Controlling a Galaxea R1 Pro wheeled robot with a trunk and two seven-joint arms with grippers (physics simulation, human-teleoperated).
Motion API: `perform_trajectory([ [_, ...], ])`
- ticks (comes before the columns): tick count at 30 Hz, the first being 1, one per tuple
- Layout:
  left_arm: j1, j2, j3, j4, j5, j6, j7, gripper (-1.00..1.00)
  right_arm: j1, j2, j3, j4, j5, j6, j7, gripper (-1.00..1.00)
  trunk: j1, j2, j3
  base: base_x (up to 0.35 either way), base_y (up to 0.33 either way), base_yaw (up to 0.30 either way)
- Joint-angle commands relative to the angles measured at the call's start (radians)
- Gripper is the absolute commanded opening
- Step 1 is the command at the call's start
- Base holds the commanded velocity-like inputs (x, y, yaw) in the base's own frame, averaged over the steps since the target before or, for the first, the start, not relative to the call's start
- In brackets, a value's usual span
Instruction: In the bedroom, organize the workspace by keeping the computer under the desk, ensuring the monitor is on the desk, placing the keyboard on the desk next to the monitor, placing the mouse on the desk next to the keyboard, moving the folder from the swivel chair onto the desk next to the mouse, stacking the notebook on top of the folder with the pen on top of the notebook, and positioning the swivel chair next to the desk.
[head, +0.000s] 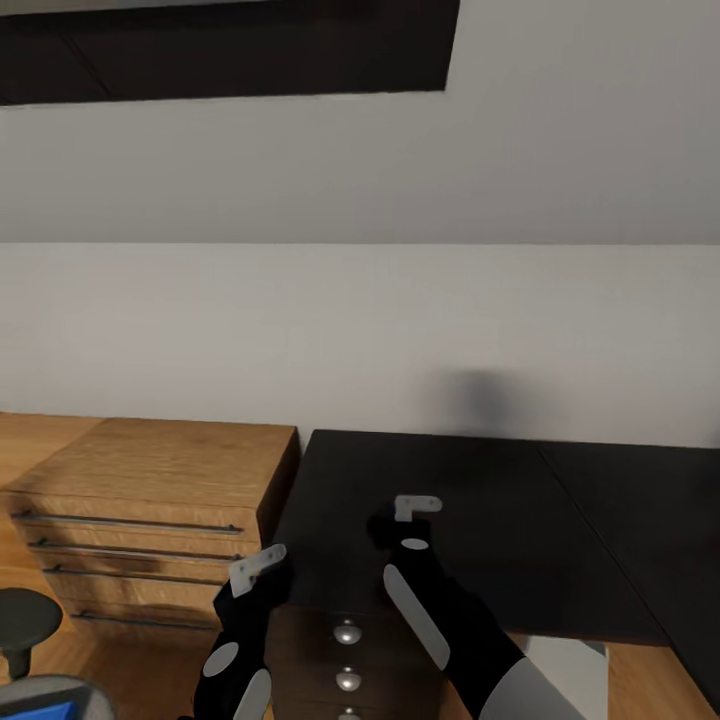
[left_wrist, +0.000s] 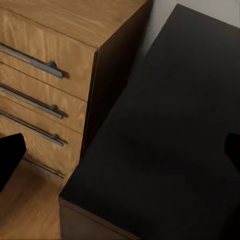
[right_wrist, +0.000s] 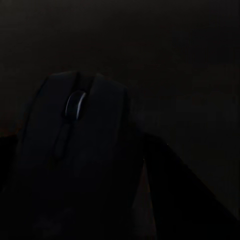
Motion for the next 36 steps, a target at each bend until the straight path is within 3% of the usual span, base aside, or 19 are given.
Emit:
perform_trajectory([
  [1,-0.001,0.000,-0.002,-0.001,0.005,0.004,0.007,1.00,-0.001,0.000,0.003,0.000,-0.010,0.001,0.000,-1.00,0.000,-0.001,-0.002,0.002,0.000,0.272],
  [8,-0.001,0.000,-0.002,-0.004,0.004,-0.002,0.014,1.00,-0.001,0.000,0.007,0.016,-0.010,0.005,0.049,-1.00,0.000,-0.001,-0.006,0.000,0.000,0.272],
  [11,-0.001,0.000,-0.001,-0.004,0.004,-0.003,0.015,1.00,-0.001,-0.001,0.041,0.017,-0.010,0.004,0.059,-1.00,0.000,-0.001,-0.008,0.000,0.000,0.271],
  [20,-0.001,0.000,-0.001,-0.009,0.005,-0.005,0.013,1.00,-0.001,-0.002,0.080,0.038,-0.007,0.003,0.099,-1.00,0.000,-0.001,-0.014,0.000,0.000,0.269],
  [33,-0.001,-0.001,-0.001,-0.009,0.006,-0.005,0.013,1.00,-0.001,-0.003,0.081,0.039,-0.005,-0.001,0.100,-1.00,0.000,-0.001,-0.022,0.000,0.000,0.195],
  [36,-0.001,-0.001,0.000,-0.009,0.006,-0.005,0.013,1.00,-0.001,-0.002,0.081,0.041,-0.004,-0.002,0.100,-1.00,0.012,-0.022,-0.032,0.000,0.000,0.013],
])
